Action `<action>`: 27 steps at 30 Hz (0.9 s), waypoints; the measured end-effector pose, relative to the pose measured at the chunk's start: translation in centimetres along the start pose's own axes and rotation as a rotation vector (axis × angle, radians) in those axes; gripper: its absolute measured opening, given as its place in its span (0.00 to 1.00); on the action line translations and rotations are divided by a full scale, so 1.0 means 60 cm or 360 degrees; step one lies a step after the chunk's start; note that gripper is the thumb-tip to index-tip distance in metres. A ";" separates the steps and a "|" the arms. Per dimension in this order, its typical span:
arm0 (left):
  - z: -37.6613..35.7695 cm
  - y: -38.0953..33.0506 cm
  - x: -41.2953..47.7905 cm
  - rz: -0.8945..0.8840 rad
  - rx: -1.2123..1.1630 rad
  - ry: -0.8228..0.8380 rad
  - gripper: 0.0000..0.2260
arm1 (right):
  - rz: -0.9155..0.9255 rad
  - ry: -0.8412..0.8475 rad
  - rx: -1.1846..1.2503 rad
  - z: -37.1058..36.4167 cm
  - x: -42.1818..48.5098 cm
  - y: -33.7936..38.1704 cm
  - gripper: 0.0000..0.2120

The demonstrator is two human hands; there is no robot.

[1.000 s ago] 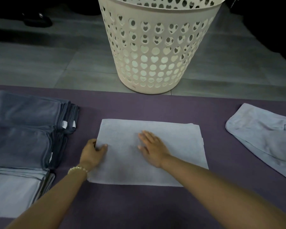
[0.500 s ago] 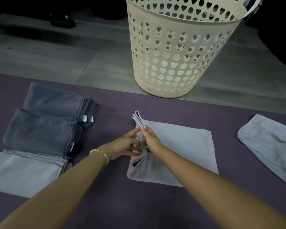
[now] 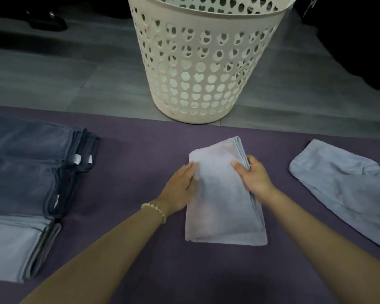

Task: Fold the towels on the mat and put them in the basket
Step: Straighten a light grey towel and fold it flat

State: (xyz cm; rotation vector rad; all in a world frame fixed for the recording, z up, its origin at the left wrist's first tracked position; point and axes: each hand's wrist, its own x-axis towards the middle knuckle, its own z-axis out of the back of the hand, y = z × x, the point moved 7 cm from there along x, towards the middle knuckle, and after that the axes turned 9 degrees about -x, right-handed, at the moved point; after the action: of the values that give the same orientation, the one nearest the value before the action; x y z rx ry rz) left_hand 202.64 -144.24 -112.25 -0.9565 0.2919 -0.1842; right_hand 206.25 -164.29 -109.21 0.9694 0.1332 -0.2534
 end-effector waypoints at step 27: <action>-0.124 0.030 0.052 -0.0102 0.0952 -0.0137 0.35 | -0.0249 -0.0244 -0.0354 0.030 -0.086 -0.196 0.15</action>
State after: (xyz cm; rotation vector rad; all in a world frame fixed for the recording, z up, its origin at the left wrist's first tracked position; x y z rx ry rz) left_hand 203.25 -149.86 -118.26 -0.3792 0.1128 -0.2695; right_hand 198.06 -171.30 -116.42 0.7163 0.0943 -0.4464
